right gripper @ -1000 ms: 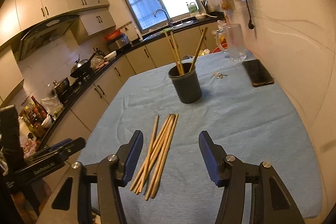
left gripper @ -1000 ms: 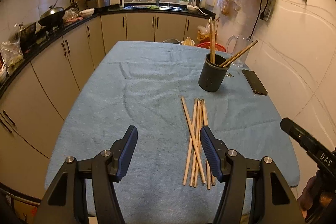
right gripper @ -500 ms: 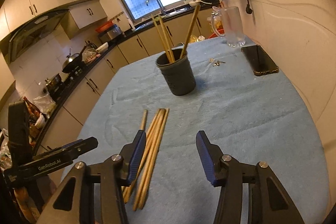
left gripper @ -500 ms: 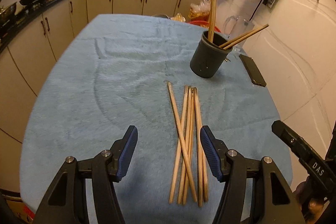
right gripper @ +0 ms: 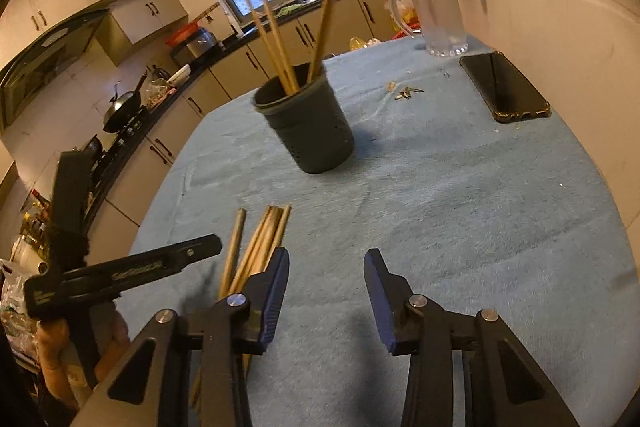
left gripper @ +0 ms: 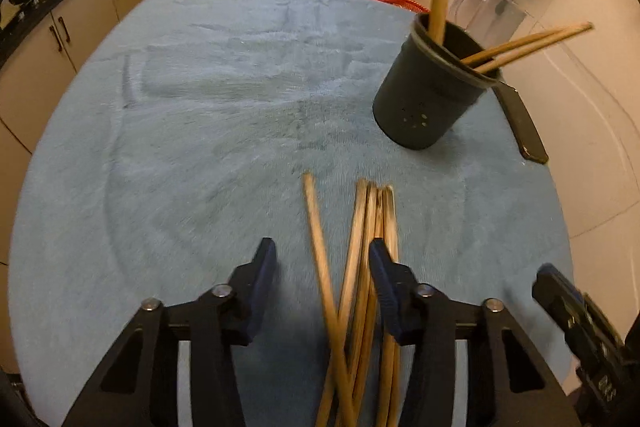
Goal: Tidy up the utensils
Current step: 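Lower the left gripper onto a chopstick and close while the right gripper grasps chopsticks, then lift the left gripper's chopstick toward the cup while the right gripper lifts its chopsticks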
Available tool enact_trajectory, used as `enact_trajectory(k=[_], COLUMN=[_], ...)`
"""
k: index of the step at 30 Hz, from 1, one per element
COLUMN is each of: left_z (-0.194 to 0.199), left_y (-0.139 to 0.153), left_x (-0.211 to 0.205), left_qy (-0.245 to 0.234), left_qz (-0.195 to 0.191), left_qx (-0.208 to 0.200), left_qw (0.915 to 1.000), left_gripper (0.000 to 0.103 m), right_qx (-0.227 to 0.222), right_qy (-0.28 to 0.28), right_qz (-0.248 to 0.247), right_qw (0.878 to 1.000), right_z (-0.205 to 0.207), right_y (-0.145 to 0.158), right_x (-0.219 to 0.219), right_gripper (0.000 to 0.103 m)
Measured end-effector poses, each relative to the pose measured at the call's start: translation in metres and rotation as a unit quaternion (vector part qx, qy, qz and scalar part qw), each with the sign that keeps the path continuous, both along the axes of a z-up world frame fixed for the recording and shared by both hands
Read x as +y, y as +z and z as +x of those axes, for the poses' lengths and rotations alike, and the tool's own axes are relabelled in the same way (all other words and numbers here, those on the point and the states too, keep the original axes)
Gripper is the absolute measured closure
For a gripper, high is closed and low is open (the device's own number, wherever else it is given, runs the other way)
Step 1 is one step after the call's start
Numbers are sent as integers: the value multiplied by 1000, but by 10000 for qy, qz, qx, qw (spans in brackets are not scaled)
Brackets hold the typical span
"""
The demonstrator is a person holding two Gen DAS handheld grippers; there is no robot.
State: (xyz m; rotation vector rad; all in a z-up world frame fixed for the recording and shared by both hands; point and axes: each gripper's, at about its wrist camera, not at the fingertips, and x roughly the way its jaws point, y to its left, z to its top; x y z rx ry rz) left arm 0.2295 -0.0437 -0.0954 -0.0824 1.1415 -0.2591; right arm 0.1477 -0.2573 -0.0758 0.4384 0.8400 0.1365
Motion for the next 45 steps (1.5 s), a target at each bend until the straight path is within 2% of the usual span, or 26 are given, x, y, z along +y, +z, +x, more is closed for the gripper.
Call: enact_trajectory(k=[3, 4, 7, 8, 9, 10, 12, 14, 17, 20, 25, 29, 34, 37, 42, 45], left_z=[15, 17, 17, 16, 15, 15, 16, 15, 7, -3, -21, -24, -25, -31, -38, -47], left_y=[-14, -18, -18, -18, -19, -20, -20, -18, -5, 11, 36, 47, 46, 53, 60, 66], left_x=[-4, -4, -8, -9, -11, -12, -8, 3, 21, 42, 68, 75, 73, 77, 80, 82], left_qy=[3, -10, -18, -25, -26, -45, -29, -8, 110, 296, 544, 557, 496, 459, 515, 534], left_qz=[25, 16, 119, 231, 372, 529, 386, 42, -189, -467, -617, -657, -703, -722, -763, -821], left_qx=[292, 356, 255, 200, 143, 86, 102, 156, -66, -180, -492, -571, -603, -667, -731, -770], left_qw=[9996, 9994, 9996, 9995, 9992, 9986, 9992, 9999, 9997, 9983, 9954, 9946, 9945, 9941, 9931, 9922], left_gripper=[70, 71, 73, 77, 89, 94, 96, 96, 96, 96, 96, 96, 96, 96, 96, 96], right_qx=[53, 69, 101, 111, 116, 120, 141, 168, 342, 434, 630, 876, 1190, 1184, 1043, 951], right_qy=[-32, -31, -18, -1, 21, 48, 133, 213, 499, 796, 1126, 1141, 1040, 998, 846, 768], right_qz=[23, 38, 78, 74, 63, 67, 84, 110, 230, 120, -147, -317, -641, -448, -502, -232], right_qw=[10000, 10000, 9999, 9999, 9999, 9999, 9998, 9996, 9979, 9958, 9915, 9891, 9854, 9869, 9897, 9922], right_z=[5, 7, 11, 11, 13, 14, 17, 21, 34, 50, 84, 101, 111, 111, 101, 96], right_y=[-4, -5, -7, -7, -7, -7, -8, -8, -10, -11, -16, -26, -41, -43, -31, -24], right_x=[-4, -5, -7, -7, -6, -5, -1, 3, 14, 33, 72, 91, 95, 91, 78, 66], right_gripper=[61, 61, 61, 61, 61, 61, 61, 61, 61, 62, 67, 73, 84, 90, 92, 92])
